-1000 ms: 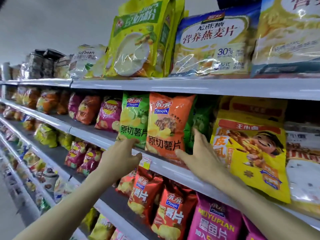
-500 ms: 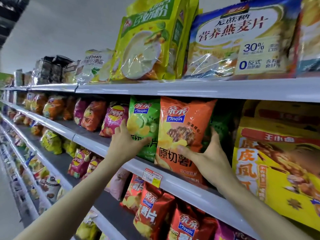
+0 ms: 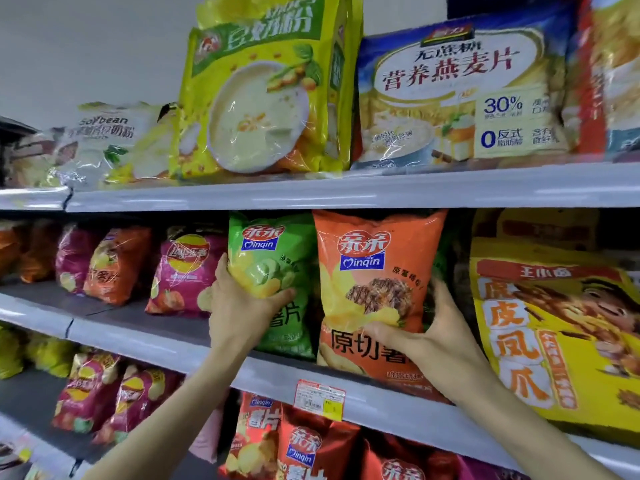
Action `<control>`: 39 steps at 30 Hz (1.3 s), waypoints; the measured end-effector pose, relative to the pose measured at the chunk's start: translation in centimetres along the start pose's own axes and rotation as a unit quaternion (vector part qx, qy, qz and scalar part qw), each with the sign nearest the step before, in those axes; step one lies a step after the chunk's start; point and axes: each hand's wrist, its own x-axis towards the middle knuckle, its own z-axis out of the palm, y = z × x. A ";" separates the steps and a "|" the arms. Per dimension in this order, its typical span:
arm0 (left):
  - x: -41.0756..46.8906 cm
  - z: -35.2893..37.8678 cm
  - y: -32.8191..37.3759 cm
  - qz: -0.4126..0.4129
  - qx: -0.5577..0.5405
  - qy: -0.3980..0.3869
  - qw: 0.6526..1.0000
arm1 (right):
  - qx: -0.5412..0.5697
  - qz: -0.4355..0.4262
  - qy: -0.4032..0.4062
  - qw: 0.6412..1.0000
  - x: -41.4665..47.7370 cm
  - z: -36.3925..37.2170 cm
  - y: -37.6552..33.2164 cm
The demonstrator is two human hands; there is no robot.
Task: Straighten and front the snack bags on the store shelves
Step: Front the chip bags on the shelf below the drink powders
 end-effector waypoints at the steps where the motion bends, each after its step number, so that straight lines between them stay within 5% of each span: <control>1: 0.5 -0.4 -0.4 0.005 -0.007 -0.007 1.000 | 0.007 0.000 0.004 1.000 -0.2 0.2 -0.3; 8: 3.2 -4.9 -0.1 0.019 0.011 -0.033 0.999 | 0.039 -0.012 0.061 0.997 -0.4 2.5 -1.2; 21: 5.6 -13.4 -3.6 0.055 0.198 -0.041 0.978 | -0.001 0.008 0.050 0.999 3.5 11.4 -1.7; 31: 4.6 -19.4 -7.6 0.011 0.050 -0.040 0.998 | -0.080 0.033 0.036 0.996 5.1 14.7 -0.3; 39: -2.5 -15.6 -4.4 0.029 -0.107 -0.161 0.981 | 0.013 -0.028 0.082 0.996 -0.2 13.9 -1.1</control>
